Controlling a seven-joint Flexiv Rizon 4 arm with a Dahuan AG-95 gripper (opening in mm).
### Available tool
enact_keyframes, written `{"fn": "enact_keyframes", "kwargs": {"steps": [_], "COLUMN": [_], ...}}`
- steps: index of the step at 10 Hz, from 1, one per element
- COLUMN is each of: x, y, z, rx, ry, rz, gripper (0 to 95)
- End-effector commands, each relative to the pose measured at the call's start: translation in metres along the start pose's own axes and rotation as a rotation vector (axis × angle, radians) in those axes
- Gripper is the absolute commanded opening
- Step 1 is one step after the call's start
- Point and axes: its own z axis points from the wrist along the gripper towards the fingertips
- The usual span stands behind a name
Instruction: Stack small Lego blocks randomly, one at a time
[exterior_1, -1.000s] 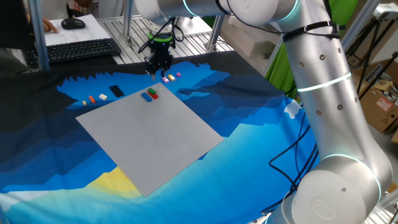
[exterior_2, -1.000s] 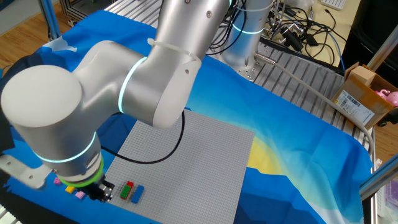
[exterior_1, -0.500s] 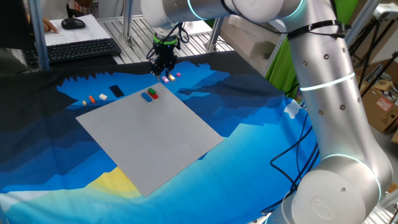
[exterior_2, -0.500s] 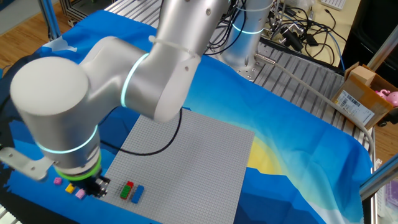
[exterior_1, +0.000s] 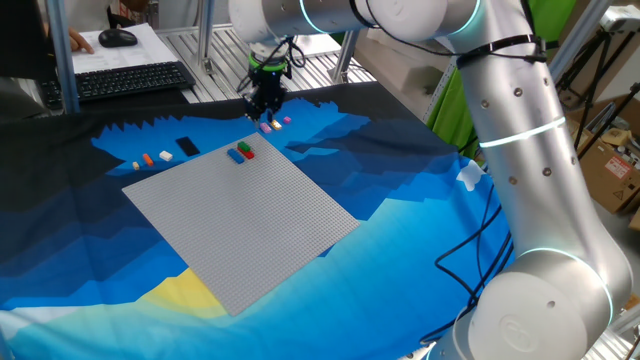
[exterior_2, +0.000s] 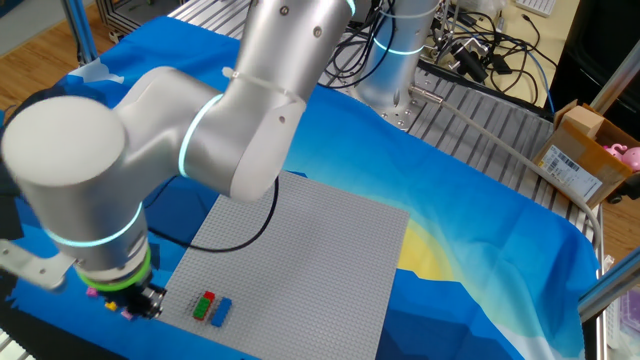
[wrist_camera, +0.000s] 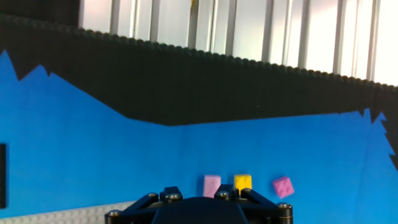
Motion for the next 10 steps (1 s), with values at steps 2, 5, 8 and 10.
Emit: {"fn": "enact_keyframes", "kwargs": {"steps": [2,5,8,10], "x": [-0.0011,-0.0014,-0.0020,-0.0020], "y": [-0.0012,-0.0014,-0.0018,-0.0018], "z": [0.0026,0.0057,0.0061,0.0063], "rx": [-0.002,-0.001,0.000,0.001], "ry": [-0.003,-0.012,-0.013,-0.015], "rz": [-0.003,-0.009,-0.011,-0.011], "gripper": [38.0,19.0,19.0,19.0]}}
